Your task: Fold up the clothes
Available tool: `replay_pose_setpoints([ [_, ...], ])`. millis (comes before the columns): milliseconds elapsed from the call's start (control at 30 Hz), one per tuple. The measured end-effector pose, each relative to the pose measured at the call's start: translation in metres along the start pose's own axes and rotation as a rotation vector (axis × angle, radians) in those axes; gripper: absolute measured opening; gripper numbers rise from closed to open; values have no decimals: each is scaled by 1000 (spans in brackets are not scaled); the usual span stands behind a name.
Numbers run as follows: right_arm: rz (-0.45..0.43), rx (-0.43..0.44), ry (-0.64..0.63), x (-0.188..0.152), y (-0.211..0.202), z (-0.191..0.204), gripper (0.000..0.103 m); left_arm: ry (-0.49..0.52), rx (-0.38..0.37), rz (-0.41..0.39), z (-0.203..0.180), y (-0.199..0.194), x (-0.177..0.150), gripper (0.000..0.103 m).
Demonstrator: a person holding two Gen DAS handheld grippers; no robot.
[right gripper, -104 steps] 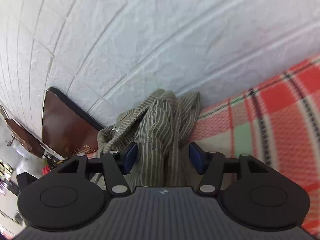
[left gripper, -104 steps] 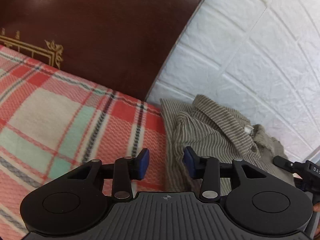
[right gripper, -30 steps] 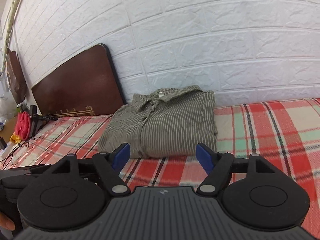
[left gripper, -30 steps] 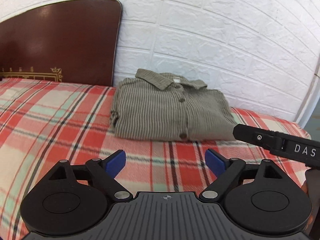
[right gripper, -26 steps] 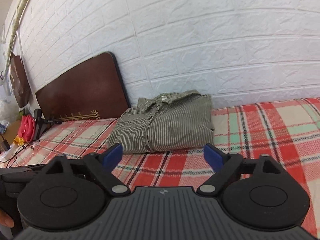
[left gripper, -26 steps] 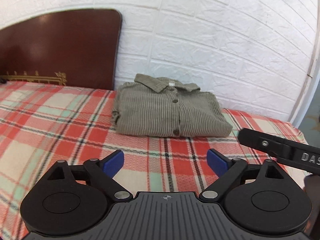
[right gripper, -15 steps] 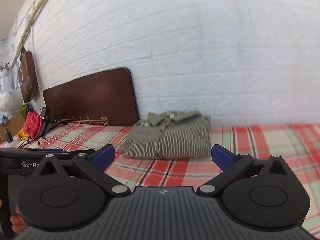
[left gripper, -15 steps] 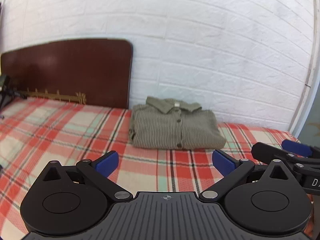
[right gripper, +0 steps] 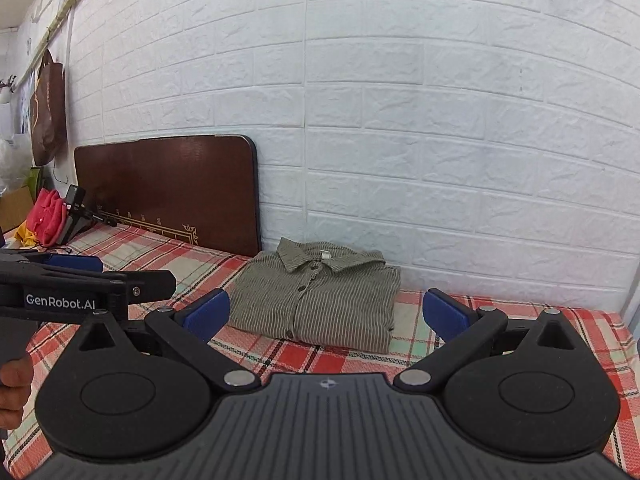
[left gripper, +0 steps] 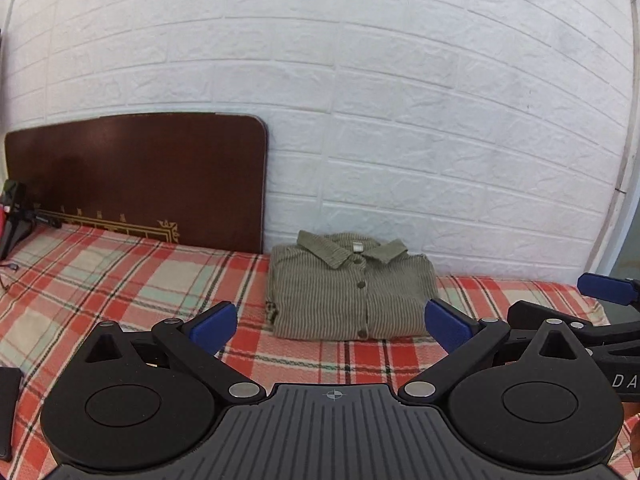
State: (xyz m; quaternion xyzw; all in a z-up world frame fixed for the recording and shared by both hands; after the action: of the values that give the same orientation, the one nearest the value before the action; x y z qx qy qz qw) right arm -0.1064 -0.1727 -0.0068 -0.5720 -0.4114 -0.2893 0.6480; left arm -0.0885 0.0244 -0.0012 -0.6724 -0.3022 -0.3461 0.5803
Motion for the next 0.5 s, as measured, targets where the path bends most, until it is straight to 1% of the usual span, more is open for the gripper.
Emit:
replay_pose_setpoints([
  [233, 72, -11, 46, -6, 22, -7, 102, 63, 56, 14, -9, 17, -3, 103],
  [500, 121, -19, 60, -10, 36, -12, 102, 68, 63, 67, -11, 36, -5, 103],
])
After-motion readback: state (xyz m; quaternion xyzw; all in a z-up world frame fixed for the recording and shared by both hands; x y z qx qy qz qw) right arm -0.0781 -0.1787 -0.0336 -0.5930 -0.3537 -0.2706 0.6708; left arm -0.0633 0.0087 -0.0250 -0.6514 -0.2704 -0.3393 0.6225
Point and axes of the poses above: each gripper's, at about its wrist camera, not at the fingertips, and y roughly the way its jaws point, z to its left, x to its top, the point moved 1 cm from there along y, roughly the way its jaws point, and after that the axes turned 8 degrees about z, right-handed, at the moved point
